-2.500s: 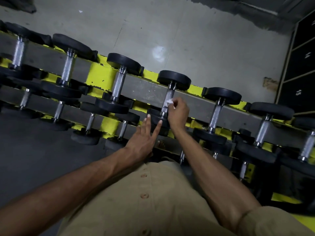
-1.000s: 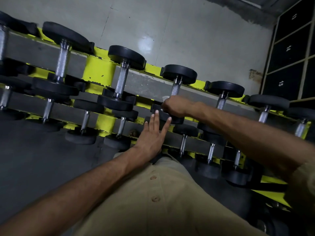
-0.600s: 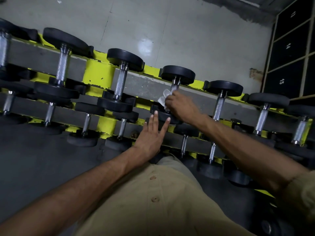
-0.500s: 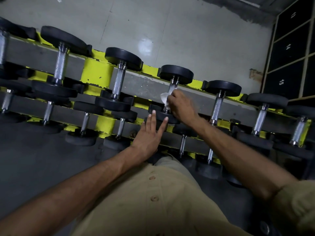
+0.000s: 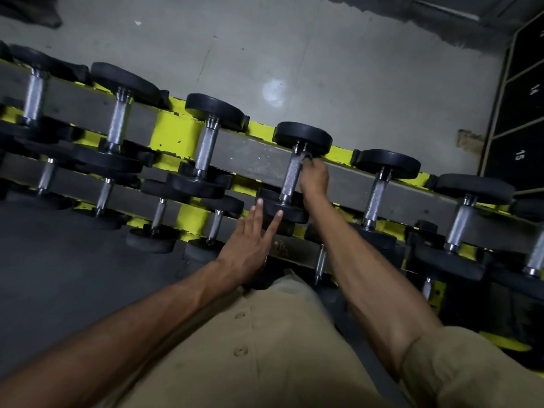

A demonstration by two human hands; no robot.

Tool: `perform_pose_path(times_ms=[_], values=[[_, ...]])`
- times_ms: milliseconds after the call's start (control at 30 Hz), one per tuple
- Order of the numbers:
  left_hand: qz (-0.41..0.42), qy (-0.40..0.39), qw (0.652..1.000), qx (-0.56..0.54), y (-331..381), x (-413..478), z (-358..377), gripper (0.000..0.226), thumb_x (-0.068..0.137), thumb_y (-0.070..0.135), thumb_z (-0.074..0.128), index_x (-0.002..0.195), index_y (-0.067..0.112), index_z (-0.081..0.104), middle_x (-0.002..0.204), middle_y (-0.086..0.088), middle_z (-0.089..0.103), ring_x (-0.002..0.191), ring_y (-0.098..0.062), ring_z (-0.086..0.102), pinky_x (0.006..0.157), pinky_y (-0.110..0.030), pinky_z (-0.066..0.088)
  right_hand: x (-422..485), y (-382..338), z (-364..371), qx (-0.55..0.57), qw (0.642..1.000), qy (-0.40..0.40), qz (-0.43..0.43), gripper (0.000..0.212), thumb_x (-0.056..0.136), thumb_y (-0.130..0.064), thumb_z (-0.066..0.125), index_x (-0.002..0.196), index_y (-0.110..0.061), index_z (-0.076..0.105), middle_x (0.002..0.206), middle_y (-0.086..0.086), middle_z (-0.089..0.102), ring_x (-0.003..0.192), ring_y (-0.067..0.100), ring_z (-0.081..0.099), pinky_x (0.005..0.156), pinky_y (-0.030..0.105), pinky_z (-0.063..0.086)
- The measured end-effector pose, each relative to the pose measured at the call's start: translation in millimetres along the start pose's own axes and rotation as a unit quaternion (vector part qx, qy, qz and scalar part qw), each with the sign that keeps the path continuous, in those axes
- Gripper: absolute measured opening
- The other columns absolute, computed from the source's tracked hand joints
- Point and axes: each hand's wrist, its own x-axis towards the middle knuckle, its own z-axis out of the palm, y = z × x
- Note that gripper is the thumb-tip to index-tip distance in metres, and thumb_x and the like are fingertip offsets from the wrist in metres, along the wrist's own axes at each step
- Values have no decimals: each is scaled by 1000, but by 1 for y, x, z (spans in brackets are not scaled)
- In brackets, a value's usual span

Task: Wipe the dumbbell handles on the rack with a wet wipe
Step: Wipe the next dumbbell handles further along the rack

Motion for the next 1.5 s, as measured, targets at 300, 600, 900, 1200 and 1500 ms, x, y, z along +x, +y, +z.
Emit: perform_pose_path(times_ms=[300,600,900,1200,1500], values=[[2,-53,999,6,-3,2,-6,129,93,43,71,155,9,-37,153,-42,-39,156,-53,-13,129,-57,12,6,0,-1,400,861,-218,225,45,103,-27,26,104,-6,66,98,18,75,92,33,70,95,45,47],[12,-46,999,12,-4,4,-5,124,96,37,68,155,10,-38,153,-41,-39,156,-53,-13,129,-56,13,-1,-6,9,403,898,-88,152,22,104,-20,46,95,-13,65,82,11,72,64,23,68,59,31,49],[5,-43,999,9,-2,3,-7,126,97,41,69,153,10,-39,152,-42,-40,155,-54,-13,129,-57,11,-20,23,-16,-284,855,28,-432,35,96,-14,61,130,-22,64,132,-3,60,106,19,59,71,27,49],[2,-38,999,-6,-1,4,-4,120,97,31,66,155,11,-37,155,-41,-37,156,-53,-12,128,-58,12,-20,-21,-21,-592,614,-260,-453,23,100,-30,52,110,-15,66,111,7,68,90,33,69,63,36,48],[-2,0,999,-39,0,4,10,138,89,46,76,148,14,-45,154,-40,-39,156,-53,-13,127,-58,16,-9,-46,-20,-601,622,-270,-423,11,94,-27,59,97,-21,67,105,4,71,89,27,69,68,35,55]])
